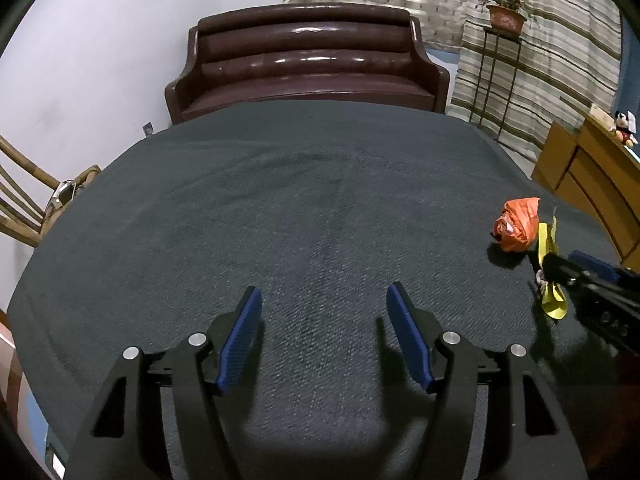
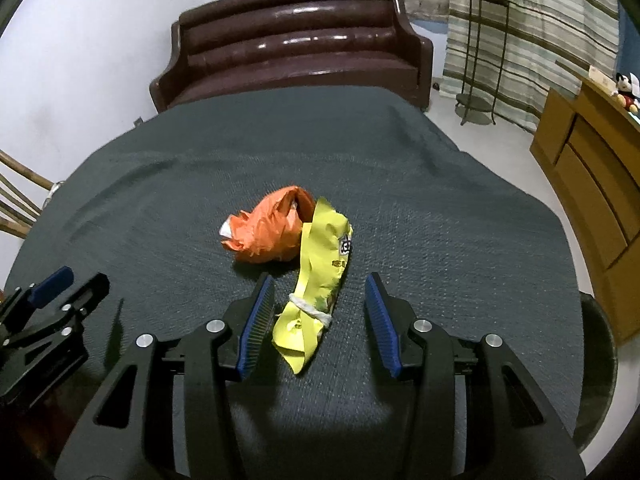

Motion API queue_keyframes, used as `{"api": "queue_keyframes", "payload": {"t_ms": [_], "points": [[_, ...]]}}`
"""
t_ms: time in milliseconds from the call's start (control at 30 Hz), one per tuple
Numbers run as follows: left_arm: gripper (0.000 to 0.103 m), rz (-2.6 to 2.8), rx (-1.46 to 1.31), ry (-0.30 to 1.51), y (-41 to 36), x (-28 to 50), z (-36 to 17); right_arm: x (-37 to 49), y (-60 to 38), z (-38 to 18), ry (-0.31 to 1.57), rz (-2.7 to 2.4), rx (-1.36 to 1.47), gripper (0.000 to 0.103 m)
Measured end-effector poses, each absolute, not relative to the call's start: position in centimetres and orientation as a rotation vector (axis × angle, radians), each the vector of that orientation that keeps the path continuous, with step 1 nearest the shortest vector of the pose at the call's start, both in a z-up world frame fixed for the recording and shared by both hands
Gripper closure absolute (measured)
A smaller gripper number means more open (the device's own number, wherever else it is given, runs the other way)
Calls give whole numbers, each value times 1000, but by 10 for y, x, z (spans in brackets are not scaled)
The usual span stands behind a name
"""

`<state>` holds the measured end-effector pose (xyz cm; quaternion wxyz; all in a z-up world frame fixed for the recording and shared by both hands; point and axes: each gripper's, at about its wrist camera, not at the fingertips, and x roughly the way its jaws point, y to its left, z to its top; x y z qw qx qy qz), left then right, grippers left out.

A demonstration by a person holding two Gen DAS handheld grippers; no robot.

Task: Collect trash
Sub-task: 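Grasp the yellow snack wrapper with the right tool, then grasp the orange wrapper with the left tool while the right tool holds the yellow wrapper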

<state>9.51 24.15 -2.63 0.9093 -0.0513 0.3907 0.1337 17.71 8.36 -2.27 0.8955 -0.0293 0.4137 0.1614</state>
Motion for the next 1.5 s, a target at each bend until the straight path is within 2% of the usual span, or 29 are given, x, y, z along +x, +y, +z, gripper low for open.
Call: {"api": "queue_keyframes", "payload": {"t_ms": [67, 133, 200, 267, 933, 1033, 1367, 1433, 1500], "points": [[39, 269, -107, 805, 244, 94, -28, 180, 85, -27, 873, 328, -61, 63], [39, 259, -108, 806, 242, 95, -28, 181, 85, -29, 883, 334, -56, 64], [39, 248, -109, 808, 241, 97, -29, 179, 85, -28, 880, 339, -63, 75], [39, 238, -110, 809, 238, 98, -28, 178, 85, -26, 872, 335, -74, 80], [37, 65, -57, 797, 178, 129, -16, 182, -6, -18, 832, 226, 8, 80], [34, 49, -38, 792, 167, 136, -14, 182, -15, -18, 833, 225, 19, 80], [33, 47, -17, 847, 156, 168, -29, 189, -30, -23, 845, 238, 44, 80], [33, 44, -32, 862, 158, 171, -31, 191, -31, -23, 848, 241, 47, 80], [40, 41, -29, 869, 159, 172, -32, 192, -32, -24, 850, 243, 49, 80]]}}
